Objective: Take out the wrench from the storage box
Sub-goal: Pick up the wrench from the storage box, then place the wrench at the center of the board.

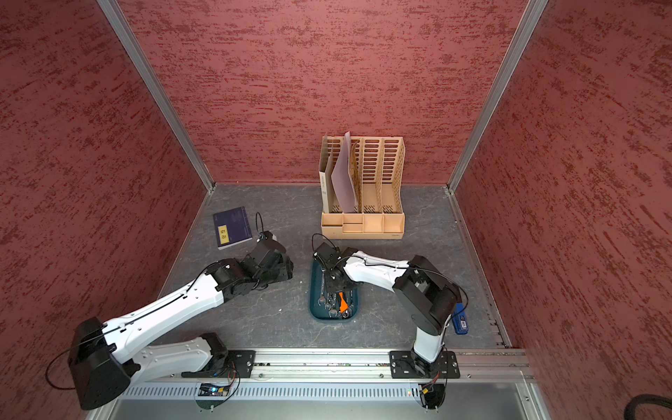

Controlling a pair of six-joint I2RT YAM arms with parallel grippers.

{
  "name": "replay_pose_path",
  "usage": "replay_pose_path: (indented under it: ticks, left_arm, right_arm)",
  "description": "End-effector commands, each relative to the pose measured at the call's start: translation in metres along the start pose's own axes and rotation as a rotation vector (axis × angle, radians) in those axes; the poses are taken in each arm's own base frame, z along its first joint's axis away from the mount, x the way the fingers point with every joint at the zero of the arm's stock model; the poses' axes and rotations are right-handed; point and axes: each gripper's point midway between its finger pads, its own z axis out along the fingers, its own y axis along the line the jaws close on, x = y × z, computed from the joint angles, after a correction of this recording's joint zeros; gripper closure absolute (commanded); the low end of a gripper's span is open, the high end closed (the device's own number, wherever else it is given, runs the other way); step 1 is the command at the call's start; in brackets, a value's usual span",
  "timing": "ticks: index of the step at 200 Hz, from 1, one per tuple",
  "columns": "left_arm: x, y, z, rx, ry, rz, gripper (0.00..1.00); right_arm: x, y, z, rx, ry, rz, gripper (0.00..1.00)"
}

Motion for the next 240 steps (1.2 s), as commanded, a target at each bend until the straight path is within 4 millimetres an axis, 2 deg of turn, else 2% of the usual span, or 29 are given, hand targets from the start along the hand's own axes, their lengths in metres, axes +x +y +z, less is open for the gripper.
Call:
replay_pose_path:
  ticks: [1, 36, 58, 64, 86, 98, 118, 144, 193, 240]
  left_arm:
    - [-0.002, -0.002, 0.001, 0.005, -0.001, 0.005, 0.4]
    - [-0.002, -0.003, 0.001, 0.002, 0.005, 0.004, 0.39]
    - [-0.003, -0.005, 0.002, 0.004, 0.007, 0.002, 0.39]
    - [-0.003, -0.006, 0.002, 0.007, 0.007, 0.001, 0.39]
    - [-0.004, -0.009, 0.003, 0.009, 0.011, 0.001, 0.39]
    - [-0.004, -0.011, 0.004, 0.009, 0.013, 0.002, 0.39]
    - [-0.004, -0.015, 0.005, 0.012, 0.016, 0.005, 0.38]
    - [-0.002, -0.019, 0.008, 0.013, 0.024, 0.007, 0.38]
    - [0.005, -0.03, 0.017, 0.018, 0.051, 0.021, 0.38]
    - [0.013, -0.039, 0.025, 0.02, 0.074, 0.033, 0.38]
  right_arm:
    - [-0.025, 0.005, -0.051, -0.022, -0.134, -0.01, 0.84]
    - [-0.037, -0.006, -0.102, -0.026, -0.241, 0.011, 0.86]
    - [-0.042, -0.021, -0.123, -0.013, -0.286, 0.039, 0.86]
    - [-0.044, -0.027, -0.136, -0.021, -0.315, 0.053, 0.86]
    - [-0.045, -0.05, -0.15, 0.009, -0.352, 0.097, 0.86]
    - [-0.046, -0.065, -0.15, 0.023, -0.362, 0.134, 0.87]
    - [-0.043, -0.086, -0.142, 0.031, -0.364, 0.2, 0.89]
    - [-0.039, -0.1, -0.116, 0.003, -0.347, 0.277, 0.92]
    - [-0.033, -0.1, -0.061, -0.021, -0.252, 0.295, 0.93]
    - [-0.032, -0.099, -0.025, -0.011, -0.178, 0.262, 0.93]
